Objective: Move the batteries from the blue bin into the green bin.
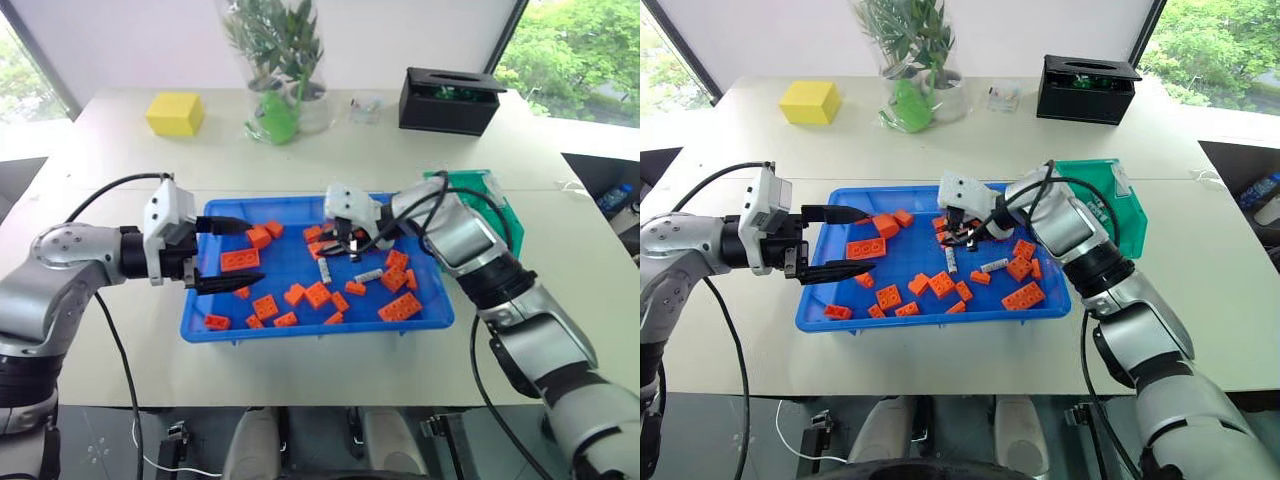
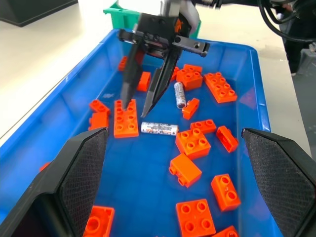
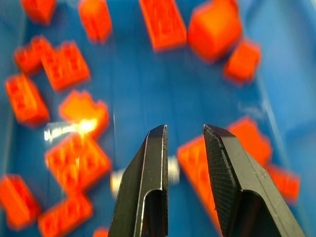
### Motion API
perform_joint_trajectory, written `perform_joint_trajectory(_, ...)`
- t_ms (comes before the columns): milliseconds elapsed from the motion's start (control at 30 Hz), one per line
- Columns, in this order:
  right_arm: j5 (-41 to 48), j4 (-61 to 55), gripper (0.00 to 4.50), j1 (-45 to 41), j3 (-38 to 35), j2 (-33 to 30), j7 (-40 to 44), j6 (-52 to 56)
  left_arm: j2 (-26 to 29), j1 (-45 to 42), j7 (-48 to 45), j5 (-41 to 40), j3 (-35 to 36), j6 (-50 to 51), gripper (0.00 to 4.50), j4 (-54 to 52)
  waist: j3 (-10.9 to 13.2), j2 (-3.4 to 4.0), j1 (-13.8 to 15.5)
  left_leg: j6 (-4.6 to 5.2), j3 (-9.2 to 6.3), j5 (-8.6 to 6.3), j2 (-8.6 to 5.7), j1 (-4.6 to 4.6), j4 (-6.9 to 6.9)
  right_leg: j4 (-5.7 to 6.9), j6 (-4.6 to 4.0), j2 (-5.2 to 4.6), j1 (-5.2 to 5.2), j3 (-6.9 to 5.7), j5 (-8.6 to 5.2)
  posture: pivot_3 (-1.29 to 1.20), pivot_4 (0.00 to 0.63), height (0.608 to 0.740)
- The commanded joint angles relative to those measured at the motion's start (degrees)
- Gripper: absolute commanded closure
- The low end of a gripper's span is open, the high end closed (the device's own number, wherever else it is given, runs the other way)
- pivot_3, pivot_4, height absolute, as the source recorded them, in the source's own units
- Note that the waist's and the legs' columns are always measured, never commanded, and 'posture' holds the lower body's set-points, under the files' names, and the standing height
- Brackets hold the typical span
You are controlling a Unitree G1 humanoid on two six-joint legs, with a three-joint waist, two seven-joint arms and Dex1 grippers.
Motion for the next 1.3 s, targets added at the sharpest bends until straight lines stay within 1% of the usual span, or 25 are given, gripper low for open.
perform_joint_trajectory(33, -0.4, -2.2, 2.09, 1.9, -0.1, -1.9, 1.6, -2.9, 0.4, -0.3, 0.1, 0.0, 1.5, -0.9, 0.00, -1.2, 0.0, 0.00, 0.1, 0.00, -0.01, 0.00, 0.00, 0.00, -0.01, 0.00, 0.01, 0.02, 0.00, 0.00, 0.00, 0.00, 0.150, 0.736)
perform_joint_trajectory(67, -0.5, -2.3, 1.65, 2.3, -0.1, -2.0, 1.7, -3.3, 0.5, -0.3, 0.1, 0.0, 1.5, -0.9, 0.00, -1.2, 0.0, 0.00, 0.2, 0.00, -0.02, 0.00, 0.00, 0.00, -0.01, 0.01, 0.02, 0.02, 0.00, 0.00, 0.01, 0.00, 0.150, 0.736)
perform_joint_trajectory(100, -0.6, -2.1, 1.10, 2.5, -0.2, -2.0, 1.7, -3.6, 0.5, -0.3, 0.1, 0.1, 1.5, -1.0, 0.00, -1.1, 0.0, 0.00, 0.2, 0.00, -0.01, 0.00, 0.00, 0.00, 0.00, 0.01, 0.02, 0.02, 0.01, 0.00, 0.01, 0.00, 0.150, 0.736)
perform_joint_trajectory(133, -0.7, -1.9, 0.69, 2.6, -0.3, -1.9, 1.6, -4.0, 0.6, -0.4, 0.0, 0.1, 1.5, -1.0, 0.00, -1.1, 0.0, 0.00, 0.1, 0.00, 0.00, 0.00, 0.00, 0.00, 0.00, 0.00, 0.01, 0.02, 0.01, 0.00, 0.01, 0.00, 0.150, 0.736)
perform_joint_trajectory(333, -1.1, -0.6, 0.69, 3.8, -0.7, -0.9, 0.9, -6.2, 1.0, -0.8, -0.2, 0.1, 1.6, -0.8, 0.00, -0.9, 0.0, -0.01, 0.3, 0.00, -0.01, 0.00, 0.01, 0.01, 0.02, 0.00, -0.01, 0.01, 0.02, 0.01, -0.01, 0.00, 0.150, 0.736)
perform_joint_trajectory(533, -2.2, 1.8, 0.69, 5.5, 0.2, -0.6, 1.5, -10.7, 1.8, -1.3, -0.5, 0.2, 1.8, -0.8, 0.00, -0.6, 0.0, -0.01, 0.4, 0.00, 0.00, 0.00, 0.00, 0.01, 0.02, -0.01, -0.03, 0.00, 0.03, 0.01, -0.02, 0.00, 0.150, 0.736)
perform_joint_trajectory(967, -4.9, 8.2, 0.69, 6.0, 1.1, 2.1, 1.6, -17.1, 3.2, -0.6, -0.5, -0.1, 2.6, -0.7, 0.00, -1.2, 0.0, -0.02, 0.3, 0.00, -0.01, 0.00, 0.00, 0.02, 0.03, 0.00, -0.03, 0.01, 0.04, 0.01, -0.02, 0.00, 0.150, 0.736)
perform_joint_trajectory(1033, -4.9, 8.8, 1.20, 6.0, 0.7, 2.7, 1.3, -17.1, 3.1, -0.4, -0.4, -0.3, 2.6, -0.7, 0.00, -1.5, 0.0, -0.02, 0.3, 0.00, -0.01, 0.00, 0.00, 0.04, 0.03, 0.00, -0.03, 0.01, 0.06, 0.01, -0.02, 0.00, 0.150, 0.736)
perform_joint_trajectory(1067, -4.8, 8.6, 1.55, 6.0, 0.5, 2.8, 1.4, -16.9, 3.0, -0.4, -0.3, -0.3, 2.5, -0.7, 0.00, -1.6, 0.0, -0.02, 0.3, 0.00, -0.01, 0.00, 0.00, 0.05, 0.03, 0.00, -0.03, 0.01, 0.07, 0.01, -0.02, 0.00, 0.150, 0.736)
perform_joint_trajectory(1100, -4.6, 8.1, 2.06, 6.1, 0.2, 2.6, 1.7, -16.6, 2.9, -0.3, -0.3, -0.4, 2.5, -0.6, 0.00, -1.7, 0.0, -0.02, 0.3, -0.01, -0.01, 0.00, 0.00, 0.05, 0.03, 0.00, -0.03, 0.01, 0.07, 0.01, -0.02, 0.00, 0.150, 0.736)
perform_joint_trajectory(1133, -4.2, 7.1, 2.31, 6.3, -0.2, 2.3, 2.0, -15.9, 2.8, -0.3, -0.2, -0.4, 2.3, -0.6, 0.00, -1.7, 0.0, -0.02, 0.3, -0.01, -0.01, 0.01, 0.00, 0.06, 0.03, 0.00, -0.03, 0.01, 0.08, 0.02, -0.02, 0.00, 0.150, 0.736)
perform_joint_trajectory(1200, -3.5, 4.9, 2.29, 6.5, -1.3, 1.3, 2.4, -14.5, 2.5, -0.3, -0.2, -0.5, 2.1, -0.7, 0.00, -1.8, 0.0, -0.02, 0.3, -0.01, -0.01, 0.01, 0.01, 0.06, 0.03, 0.01, -0.04, 0.01, 0.08, 0.01, -0.02, 0.00, 0.150, 0.736)
perform_joint_trajectory(1300, -1.0, -0.9, 2.29, 6.3, -5.6, -1.4, 2.0, -8.9, 1.8, -0.4, -0.2, -0.7, 1.5, -0.7, 0.00, -1.7, 0.0, -0.01, 0.6, -0.01, -0.02, 0.01, 0.00, 0.05, 0.03, 0.00, -0.03, 0.00, 0.08, 0.01, -0.02, 0.00, 0.150, 0.736)
